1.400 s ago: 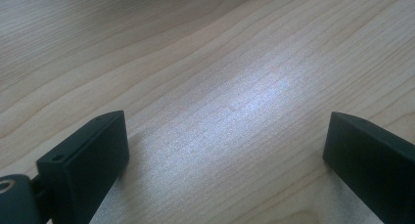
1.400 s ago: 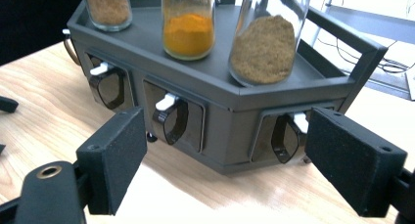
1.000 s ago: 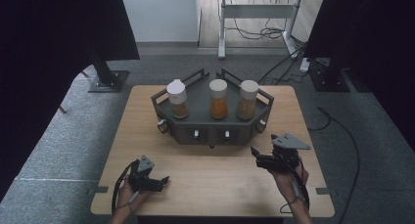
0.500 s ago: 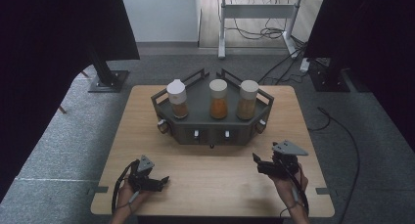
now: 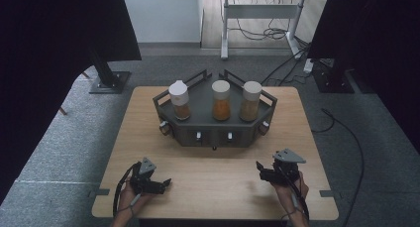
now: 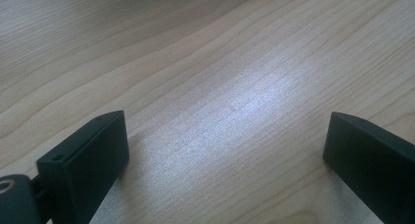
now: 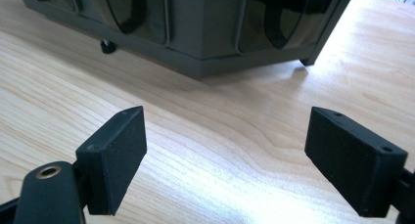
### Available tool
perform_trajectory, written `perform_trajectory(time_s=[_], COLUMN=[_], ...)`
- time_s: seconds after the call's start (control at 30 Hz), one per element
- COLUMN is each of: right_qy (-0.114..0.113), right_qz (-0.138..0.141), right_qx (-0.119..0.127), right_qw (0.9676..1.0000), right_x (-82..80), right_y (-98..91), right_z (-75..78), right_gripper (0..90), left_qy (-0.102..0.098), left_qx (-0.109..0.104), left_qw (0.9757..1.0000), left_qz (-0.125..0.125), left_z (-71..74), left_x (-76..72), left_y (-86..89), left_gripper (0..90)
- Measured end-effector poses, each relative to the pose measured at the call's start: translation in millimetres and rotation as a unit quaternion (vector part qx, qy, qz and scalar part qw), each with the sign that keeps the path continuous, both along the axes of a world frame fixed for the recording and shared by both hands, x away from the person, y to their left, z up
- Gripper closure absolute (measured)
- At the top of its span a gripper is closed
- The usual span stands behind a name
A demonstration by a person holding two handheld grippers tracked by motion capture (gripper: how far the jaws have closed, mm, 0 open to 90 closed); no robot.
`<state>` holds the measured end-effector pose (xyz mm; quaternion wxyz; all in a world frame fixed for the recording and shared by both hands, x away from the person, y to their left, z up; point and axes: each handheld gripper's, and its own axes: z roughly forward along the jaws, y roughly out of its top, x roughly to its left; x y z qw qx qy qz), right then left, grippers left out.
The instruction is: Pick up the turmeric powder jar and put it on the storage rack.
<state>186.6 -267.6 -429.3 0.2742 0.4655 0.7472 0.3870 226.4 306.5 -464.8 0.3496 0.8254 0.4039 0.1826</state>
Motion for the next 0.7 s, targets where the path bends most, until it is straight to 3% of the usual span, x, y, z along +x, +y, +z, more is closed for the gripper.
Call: perform_trajectory(time_s=[0.7], right_qy=[0.016], right_qz=[-0.019], right_qx=[-0.051], right_qw=[0.9984], right_x=[2.8], right_y=[12.7], right_z=[-28.1], right_gripper=[15.0], left_qy=[0.000], left_qx=[0.000], left_qw=[1.0000], left_qz=[0.000], left_z=[0.0], left_x=[0.0], left_y=[0.0], left_gripper=[2.9])
